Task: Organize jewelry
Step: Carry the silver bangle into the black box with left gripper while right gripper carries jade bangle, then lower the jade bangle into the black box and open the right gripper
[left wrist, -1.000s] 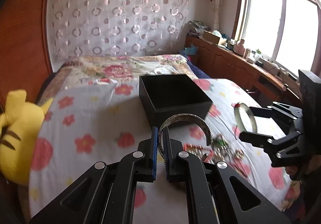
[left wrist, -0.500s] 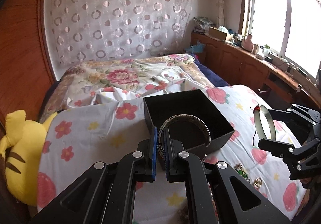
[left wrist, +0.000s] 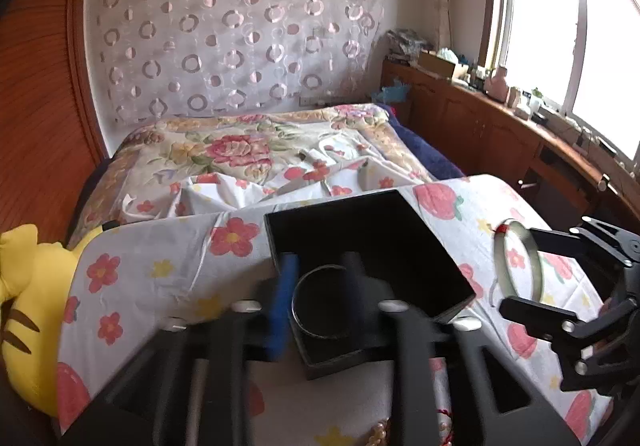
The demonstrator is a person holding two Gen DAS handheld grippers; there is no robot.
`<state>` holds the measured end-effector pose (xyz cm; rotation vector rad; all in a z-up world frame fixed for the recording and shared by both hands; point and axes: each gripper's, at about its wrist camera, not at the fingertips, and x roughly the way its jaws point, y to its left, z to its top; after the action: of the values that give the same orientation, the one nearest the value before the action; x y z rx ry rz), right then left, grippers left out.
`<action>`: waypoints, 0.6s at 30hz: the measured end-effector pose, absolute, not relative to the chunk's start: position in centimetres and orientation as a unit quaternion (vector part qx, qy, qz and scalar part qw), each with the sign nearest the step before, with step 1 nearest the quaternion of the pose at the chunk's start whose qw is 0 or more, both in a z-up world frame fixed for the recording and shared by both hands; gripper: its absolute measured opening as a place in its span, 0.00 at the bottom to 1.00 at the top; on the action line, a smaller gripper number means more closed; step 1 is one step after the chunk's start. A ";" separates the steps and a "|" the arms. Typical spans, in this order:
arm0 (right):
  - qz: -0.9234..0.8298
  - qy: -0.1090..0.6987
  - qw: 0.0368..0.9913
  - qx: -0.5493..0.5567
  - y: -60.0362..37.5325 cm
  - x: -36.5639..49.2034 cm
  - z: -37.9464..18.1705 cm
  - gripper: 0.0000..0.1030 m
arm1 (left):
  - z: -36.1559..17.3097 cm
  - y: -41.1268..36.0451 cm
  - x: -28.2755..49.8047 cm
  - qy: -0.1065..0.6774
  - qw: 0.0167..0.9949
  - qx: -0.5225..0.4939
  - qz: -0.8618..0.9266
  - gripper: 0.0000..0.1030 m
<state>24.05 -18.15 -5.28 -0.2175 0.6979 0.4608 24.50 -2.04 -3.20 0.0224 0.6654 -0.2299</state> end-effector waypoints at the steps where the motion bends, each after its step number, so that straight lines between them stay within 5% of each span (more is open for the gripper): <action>1: 0.226 0.337 0.908 -0.107 -17.9 24.3 -5.3 0.72 | -3.2 -1.9 24.4 0.323 0.940 0.010 -0.111 0.38; 12: 0.253 0.335 0.898 -0.128 -13.7 27.8 -5.8 0.72 | -2.5 2.7 21.7 0.284 0.957 -0.002 -0.065 0.87; 18: 0.264 0.346 0.890 -0.135 -12.0 29.2 -6.3 0.73 | -3.1 4.9 20.0 0.270 0.961 -0.010 -0.055 0.93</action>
<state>29.20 -12.01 -6.27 -0.2813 0.7176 0.5482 19.96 4.92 -3.13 -0.0200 0.5480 -0.1114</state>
